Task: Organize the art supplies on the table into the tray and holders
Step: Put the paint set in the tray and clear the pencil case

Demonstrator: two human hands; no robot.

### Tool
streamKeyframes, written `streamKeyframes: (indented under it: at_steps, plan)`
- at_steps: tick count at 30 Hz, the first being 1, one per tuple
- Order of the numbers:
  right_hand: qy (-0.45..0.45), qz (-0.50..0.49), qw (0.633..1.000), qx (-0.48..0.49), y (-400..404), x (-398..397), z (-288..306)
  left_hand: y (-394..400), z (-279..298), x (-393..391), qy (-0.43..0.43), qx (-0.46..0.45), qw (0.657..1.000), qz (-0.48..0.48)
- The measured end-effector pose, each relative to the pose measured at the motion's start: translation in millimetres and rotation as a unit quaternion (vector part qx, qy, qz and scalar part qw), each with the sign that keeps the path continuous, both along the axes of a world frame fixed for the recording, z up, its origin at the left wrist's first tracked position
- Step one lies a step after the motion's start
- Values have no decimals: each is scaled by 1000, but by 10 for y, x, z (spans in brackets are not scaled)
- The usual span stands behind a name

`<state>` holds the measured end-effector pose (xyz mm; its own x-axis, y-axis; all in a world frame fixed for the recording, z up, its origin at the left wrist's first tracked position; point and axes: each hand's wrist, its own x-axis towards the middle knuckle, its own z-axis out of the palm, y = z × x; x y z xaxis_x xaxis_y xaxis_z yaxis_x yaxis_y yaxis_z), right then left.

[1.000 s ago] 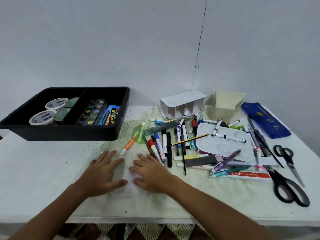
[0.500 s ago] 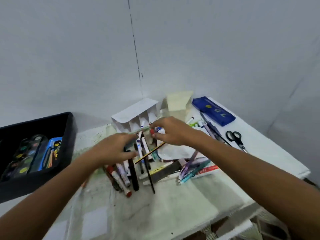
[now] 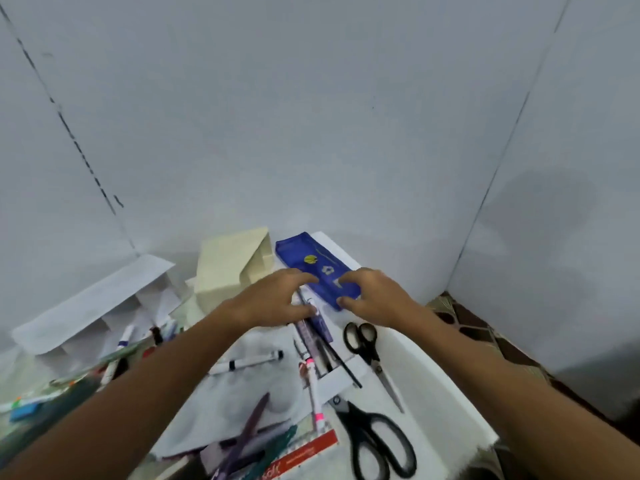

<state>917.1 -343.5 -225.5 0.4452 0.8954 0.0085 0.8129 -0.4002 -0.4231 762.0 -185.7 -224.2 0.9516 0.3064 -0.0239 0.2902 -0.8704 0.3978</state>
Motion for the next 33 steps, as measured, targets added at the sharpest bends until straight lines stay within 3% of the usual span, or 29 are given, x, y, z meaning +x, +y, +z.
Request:
streamKeyframes:
  at_steps: [5, 10, 16, 20, 24, 30, 33]
  plan:
    - [-41, -18, 999, -4, 316, 254, -316, 329, -256, 549, 85, 15, 996, 26]
    - [-21, 10, 999, -23, 417, 348, -543, 408, -356, 666, 167, 40, 985, 1]
    - [9, 44, 999, 28, 342, 562, -555, 365, -302, 700, 138, 57, 989, 18]
    - [40, 77, 991, 104, 186, 766, -482, 348, -297, 781, 102, 142, 984, 9]
    - [3, 114, 980, 165, 25, 942, -408, 324, -169, 915, 34, 216, 976, -16]
    - [-42, 176, 960, 214, -158, 1023, -323, 193, -65, 1080, 53, 255, 963, -68]
    - [-53, 192, 955, 221, -229, 1040, -325, 145, -76, 1053, -11, 279, 957, -84]
